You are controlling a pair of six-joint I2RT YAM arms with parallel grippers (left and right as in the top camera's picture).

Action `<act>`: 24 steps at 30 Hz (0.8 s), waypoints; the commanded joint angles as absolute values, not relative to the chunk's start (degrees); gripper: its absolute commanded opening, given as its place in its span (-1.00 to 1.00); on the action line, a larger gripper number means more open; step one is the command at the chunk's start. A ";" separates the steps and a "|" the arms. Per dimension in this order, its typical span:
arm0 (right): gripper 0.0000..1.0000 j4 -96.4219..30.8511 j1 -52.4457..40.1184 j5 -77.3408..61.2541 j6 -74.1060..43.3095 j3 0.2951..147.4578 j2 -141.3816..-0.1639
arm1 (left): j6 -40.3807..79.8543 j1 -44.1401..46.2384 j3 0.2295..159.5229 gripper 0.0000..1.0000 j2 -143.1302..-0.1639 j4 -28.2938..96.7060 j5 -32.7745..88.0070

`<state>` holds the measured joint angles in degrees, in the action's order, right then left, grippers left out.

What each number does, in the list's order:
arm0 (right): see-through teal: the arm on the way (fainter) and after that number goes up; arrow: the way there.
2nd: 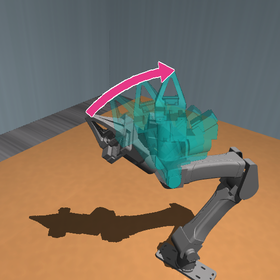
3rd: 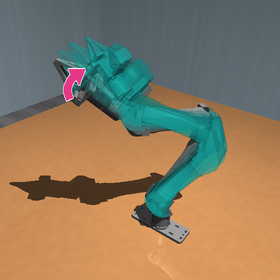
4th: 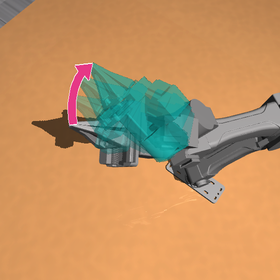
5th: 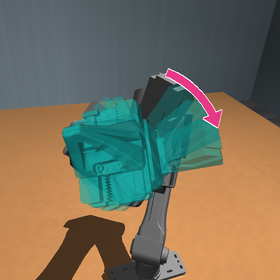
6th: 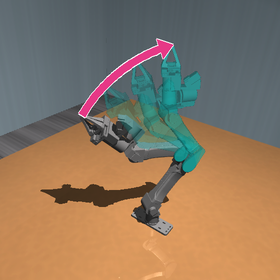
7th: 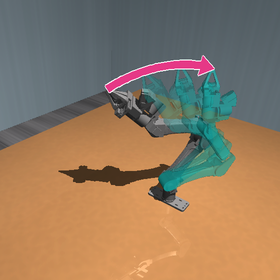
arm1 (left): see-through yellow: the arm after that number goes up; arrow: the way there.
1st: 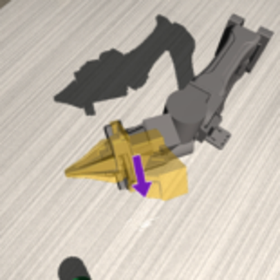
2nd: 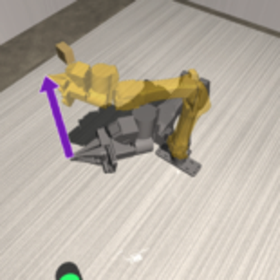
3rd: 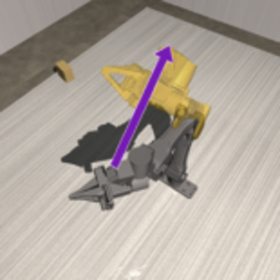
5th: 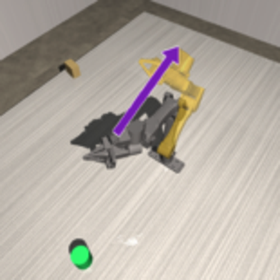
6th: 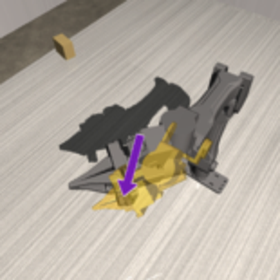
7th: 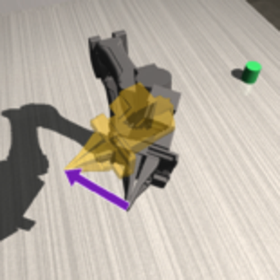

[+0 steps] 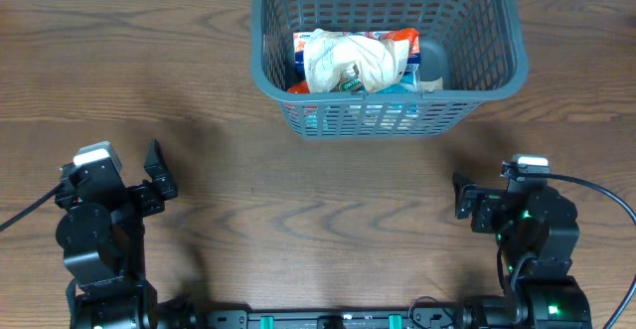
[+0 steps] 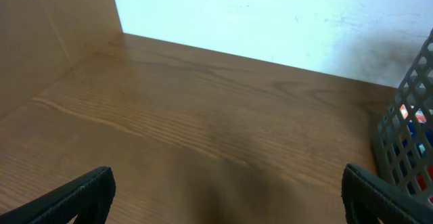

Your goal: Pack container

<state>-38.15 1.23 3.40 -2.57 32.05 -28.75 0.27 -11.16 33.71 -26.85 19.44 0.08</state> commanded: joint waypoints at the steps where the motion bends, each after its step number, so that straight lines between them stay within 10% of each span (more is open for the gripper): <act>1: 0.98 -39.33 0.67 2.98 -3.38 31.86 -28.49 | 1.37 -11.18 33.36 0.97 -26.50 19.22 0.89; 24: 0.98 -31.11 -0.64 -0.97 -2.96 28.73 -21.87 | 1.37 -11.18 33.36 0.97 -26.50 19.22 0.89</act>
